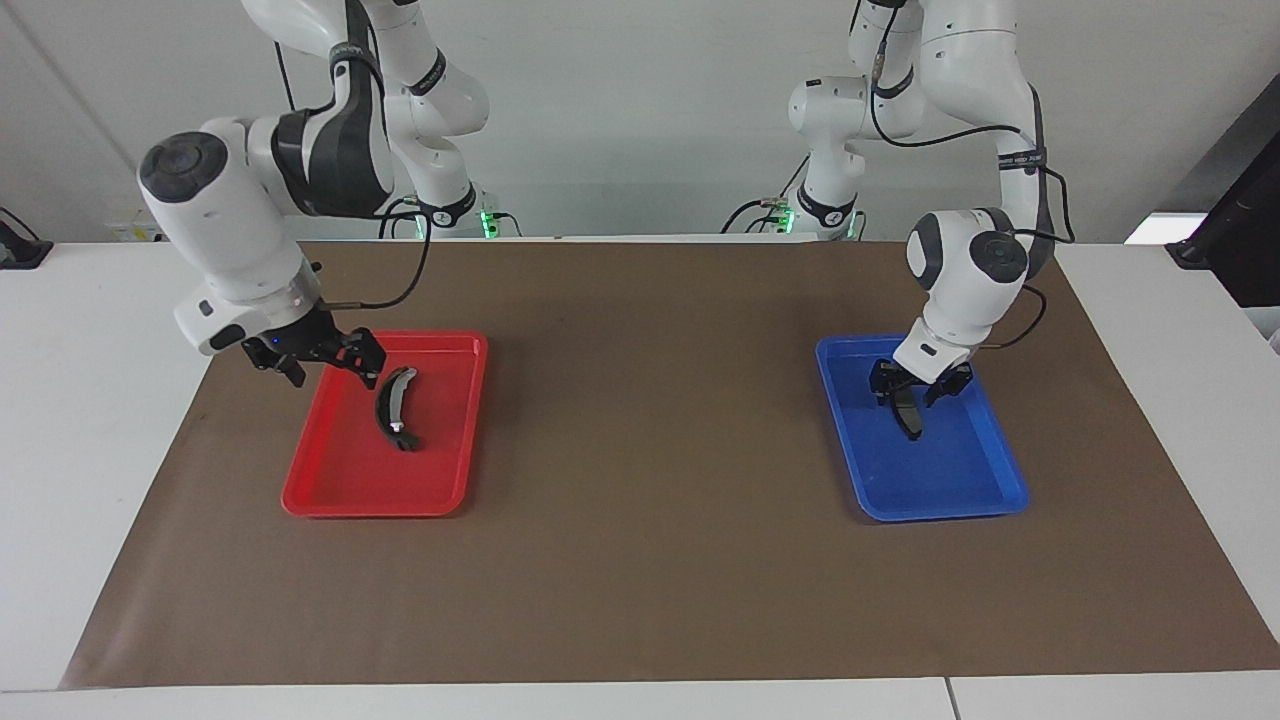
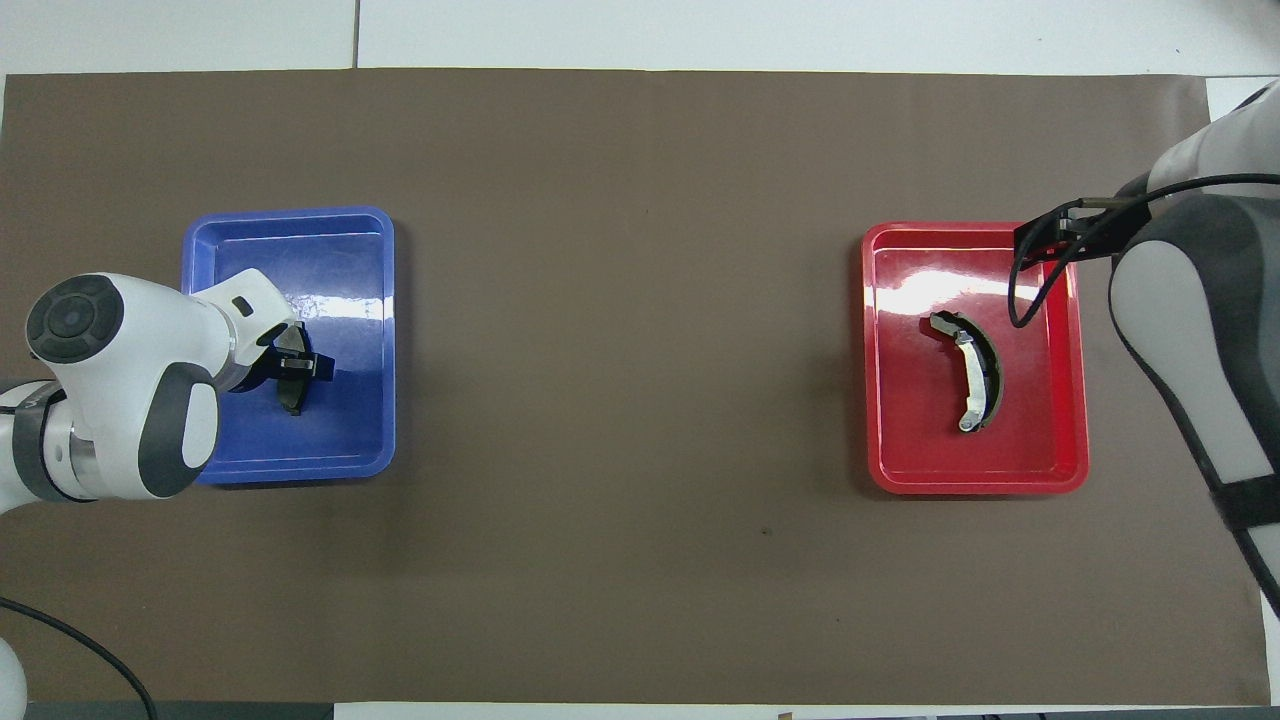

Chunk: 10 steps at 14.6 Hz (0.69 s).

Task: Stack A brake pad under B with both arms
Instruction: 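Grasp the small pad with the left gripper while the right gripper grasps its pad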

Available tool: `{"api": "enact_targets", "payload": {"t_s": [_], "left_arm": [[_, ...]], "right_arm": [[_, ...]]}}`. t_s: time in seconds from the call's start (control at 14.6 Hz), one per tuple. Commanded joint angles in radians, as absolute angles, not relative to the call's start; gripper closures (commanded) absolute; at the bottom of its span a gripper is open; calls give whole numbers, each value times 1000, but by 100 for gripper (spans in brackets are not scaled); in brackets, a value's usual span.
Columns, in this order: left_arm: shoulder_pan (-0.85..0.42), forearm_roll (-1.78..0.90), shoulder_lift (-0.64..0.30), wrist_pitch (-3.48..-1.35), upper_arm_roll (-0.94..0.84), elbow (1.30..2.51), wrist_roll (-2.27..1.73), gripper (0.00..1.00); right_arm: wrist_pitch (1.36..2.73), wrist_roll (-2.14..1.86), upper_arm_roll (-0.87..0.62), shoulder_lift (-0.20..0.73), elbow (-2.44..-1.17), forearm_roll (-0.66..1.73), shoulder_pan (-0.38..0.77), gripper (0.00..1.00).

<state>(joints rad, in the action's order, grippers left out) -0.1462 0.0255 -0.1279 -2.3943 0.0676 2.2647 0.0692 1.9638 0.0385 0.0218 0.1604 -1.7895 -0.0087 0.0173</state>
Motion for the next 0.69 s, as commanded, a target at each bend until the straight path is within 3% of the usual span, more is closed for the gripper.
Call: {"api": "enact_targets", "payload": {"t_s": [0.0,0.07,0.21,0.62], "left_arm": [[-144,44,-132,-2424,71,2287,51,62],[-144,44,-130,-2424,71,2287,52,77],[-147,44,-127,-2407,74,2278,54,89],[-233,45,-100,-2131,71,2060,22,93]], "right_arm": [[2203,-61,20,75,-2065,11,6,0],[2262,-69,20,71,-2124,11,8,0],[2308,-103,20,71,-2186,11,5,0],[2467,-120,21,75,-2319,11,-9,0]]}}
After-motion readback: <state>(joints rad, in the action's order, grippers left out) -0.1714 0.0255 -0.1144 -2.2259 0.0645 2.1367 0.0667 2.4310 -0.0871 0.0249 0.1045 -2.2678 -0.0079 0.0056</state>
